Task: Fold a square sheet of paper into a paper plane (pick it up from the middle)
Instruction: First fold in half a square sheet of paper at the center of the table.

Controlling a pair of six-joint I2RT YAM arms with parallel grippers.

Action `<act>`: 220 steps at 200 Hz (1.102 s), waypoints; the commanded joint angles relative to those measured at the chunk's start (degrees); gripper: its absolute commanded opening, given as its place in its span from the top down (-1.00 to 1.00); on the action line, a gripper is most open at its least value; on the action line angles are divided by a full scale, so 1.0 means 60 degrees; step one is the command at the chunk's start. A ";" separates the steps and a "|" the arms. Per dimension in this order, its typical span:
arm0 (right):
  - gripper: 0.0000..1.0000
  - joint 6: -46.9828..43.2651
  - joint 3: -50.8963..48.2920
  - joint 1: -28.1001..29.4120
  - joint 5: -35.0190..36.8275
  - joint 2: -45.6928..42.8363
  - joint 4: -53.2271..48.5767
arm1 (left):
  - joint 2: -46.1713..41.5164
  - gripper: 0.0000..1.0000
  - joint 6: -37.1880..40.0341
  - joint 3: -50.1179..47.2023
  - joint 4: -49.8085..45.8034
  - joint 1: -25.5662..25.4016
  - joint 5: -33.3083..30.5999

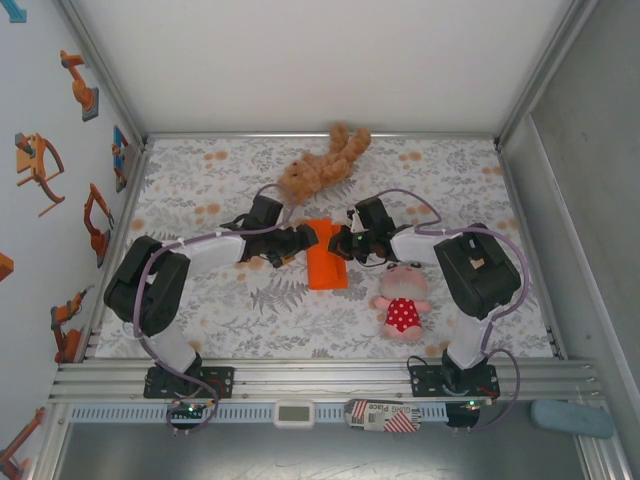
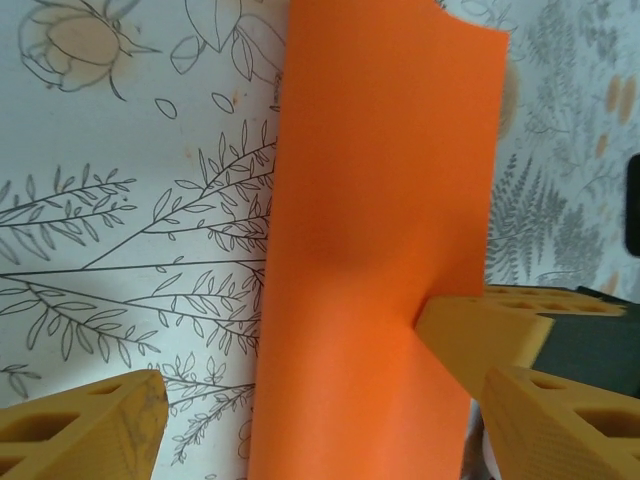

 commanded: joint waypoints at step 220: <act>0.76 -0.0584 -0.0278 -0.0462 0.0500 -0.0405 -0.0452 | 0.2448 0.07 0.0510 0.1992 -0.2346 -0.0683 -0.0971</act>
